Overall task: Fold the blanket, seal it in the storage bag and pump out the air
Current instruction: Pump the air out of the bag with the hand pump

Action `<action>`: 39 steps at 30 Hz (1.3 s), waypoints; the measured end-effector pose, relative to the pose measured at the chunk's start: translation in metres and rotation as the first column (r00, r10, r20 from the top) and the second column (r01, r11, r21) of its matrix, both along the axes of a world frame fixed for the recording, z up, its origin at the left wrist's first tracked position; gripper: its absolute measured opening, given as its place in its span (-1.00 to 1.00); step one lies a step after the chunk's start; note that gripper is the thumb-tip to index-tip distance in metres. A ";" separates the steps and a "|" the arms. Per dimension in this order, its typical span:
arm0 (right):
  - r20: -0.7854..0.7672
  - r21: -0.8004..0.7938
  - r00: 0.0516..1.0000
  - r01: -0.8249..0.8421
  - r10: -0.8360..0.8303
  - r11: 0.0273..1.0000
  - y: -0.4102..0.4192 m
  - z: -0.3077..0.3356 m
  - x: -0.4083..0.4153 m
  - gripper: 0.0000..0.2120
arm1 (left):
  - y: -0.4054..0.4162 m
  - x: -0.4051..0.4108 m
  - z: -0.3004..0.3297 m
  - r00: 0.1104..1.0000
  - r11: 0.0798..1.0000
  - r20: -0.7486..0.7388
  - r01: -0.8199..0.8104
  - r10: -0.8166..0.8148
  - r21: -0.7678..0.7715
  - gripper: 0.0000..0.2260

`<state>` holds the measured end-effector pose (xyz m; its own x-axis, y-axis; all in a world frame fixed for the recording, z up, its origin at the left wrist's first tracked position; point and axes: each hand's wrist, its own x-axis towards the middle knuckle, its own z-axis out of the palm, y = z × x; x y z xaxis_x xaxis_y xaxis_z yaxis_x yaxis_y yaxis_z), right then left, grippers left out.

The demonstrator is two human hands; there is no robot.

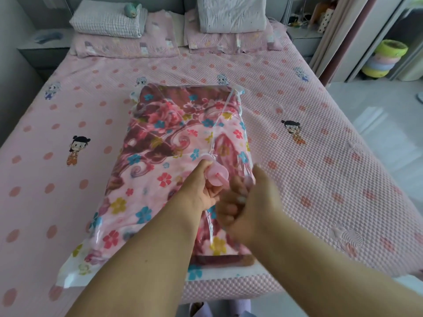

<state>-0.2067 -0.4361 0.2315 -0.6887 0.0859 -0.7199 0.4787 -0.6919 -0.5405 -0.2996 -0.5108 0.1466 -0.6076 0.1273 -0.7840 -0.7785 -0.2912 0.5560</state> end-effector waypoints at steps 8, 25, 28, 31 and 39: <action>0.016 -0.047 0.999 -0.051 0.052 0.998 0.002 0.001 0.013 -0.39 | 0.008 0.001 -0.001 0.999 0.998 0.037 -0.016 0.014 0.061 -0.48; 0.093 0.005 0.995 0.046 -0.047 0.999 0.009 -0.020 -0.033 -0.44 | 0.019 0.002 0.013 0.985 0.984 0.035 0.170 -0.172 0.049 -0.35; -0.068 0.155 0.997 -0.034 0.045 0.987 0.020 -0.033 -0.025 -0.46 | 0.022 0.001 0.008 0.978 0.978 0.027 0.204 -0.206 0.050 -0.30; 0.026 -0.117 0.999 -0.028 0.031 0.993 0.021 -0.012 0.003 -0.45 | 0.019 0.003 0.002 0.998 0.998 0.012 0.061 -0.061 0.007 -0.53; 0.005 0.100 1.000 0.023 -0.024 0.995 0.020 -0.027 -0.026 -0.37 | 0.019 0.002 0.011 0.984 0.983 0.061 0.162 -0.168 0.084 -0.36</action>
<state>-0.2327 -0.4164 0.2048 -0.6813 0.1739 -0.7110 0.4663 -0.6457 -0.6047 -0.2972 -0.4922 0.1571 -0.5189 0.2840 -0.8063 -0.8546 -0.1960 0.4809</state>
